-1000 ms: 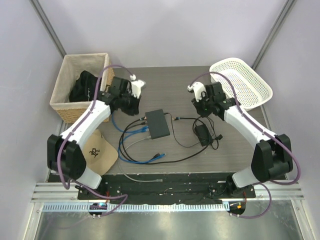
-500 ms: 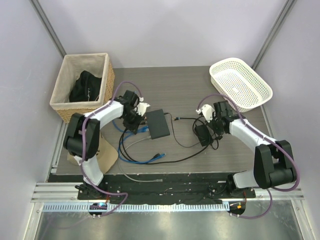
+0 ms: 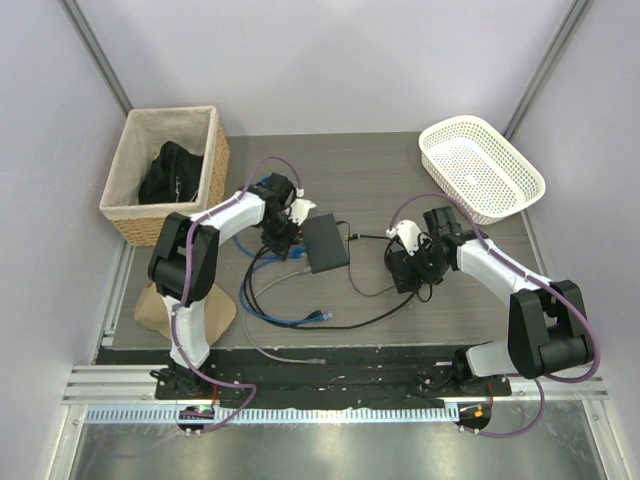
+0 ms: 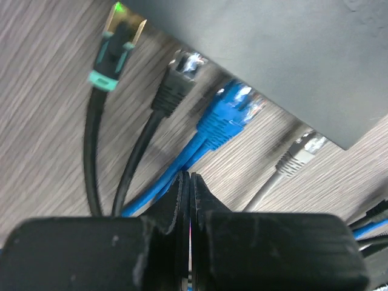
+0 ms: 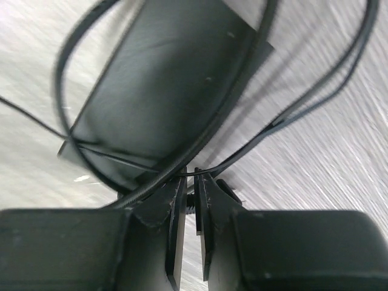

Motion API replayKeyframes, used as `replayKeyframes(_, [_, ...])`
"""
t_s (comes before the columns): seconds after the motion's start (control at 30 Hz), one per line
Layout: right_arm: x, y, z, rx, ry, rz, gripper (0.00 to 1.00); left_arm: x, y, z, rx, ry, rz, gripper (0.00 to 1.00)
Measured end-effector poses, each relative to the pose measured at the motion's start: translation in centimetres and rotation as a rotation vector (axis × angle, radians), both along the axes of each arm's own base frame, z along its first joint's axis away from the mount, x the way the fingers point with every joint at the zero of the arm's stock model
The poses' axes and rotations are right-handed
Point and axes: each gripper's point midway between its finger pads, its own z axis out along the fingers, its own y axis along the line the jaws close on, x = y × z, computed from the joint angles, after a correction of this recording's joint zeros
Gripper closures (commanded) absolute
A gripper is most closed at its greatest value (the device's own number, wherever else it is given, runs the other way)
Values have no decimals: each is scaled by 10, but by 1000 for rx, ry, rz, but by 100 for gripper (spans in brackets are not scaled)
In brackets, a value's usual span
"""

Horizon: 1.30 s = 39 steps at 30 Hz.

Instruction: Pull the plug from the switch port

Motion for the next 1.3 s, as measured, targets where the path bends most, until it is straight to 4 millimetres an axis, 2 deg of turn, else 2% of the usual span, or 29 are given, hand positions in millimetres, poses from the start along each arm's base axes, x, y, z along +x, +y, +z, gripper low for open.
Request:
replayKeyframes(0.27, [-12,39,11,125,61,47,80,-1,-33,-1,-27,-30,-65,100])
replayKeyframes(0.47, [-9,42,14,149,79,-18,81,3,-37,1,-34,-40,-61,100])
replayKeyframes(0.6, [12,41,30,139,35,-36,81,3,-38,5,-39,-47,-66,100])
replayKeyframes(0.7, [33,43,48,140,-12,-44,80,2,-38,19,-53,-69,-75,99])
replayKeyframes(0.77, [50,47,60,150,-41,-54,77,1,-37,34,-67,-99,-79,94])
replayKeyframes(0.87, [73,55,73,177,-84,-77,73,-4,-33,58,-88,-159,-80,79])
replayKeyframes(0.97, [88,63,81,216,-101,-107,67,-10,-25,70,-87,-201,-79,70])
replayKeyframes(1.03, [98,71,84,257,-98,-128,64,-14,-20,69,-74,-207,-75,67])
replayKeyframes(1.17, [115,89,83,334,-73,-165,58,-23,-8,53,-35,-174,-66,62])
replayKeyframes(1.3, [130,108,78,401,-40,-188,56,-27,2,44,-13,-154,-49,58])
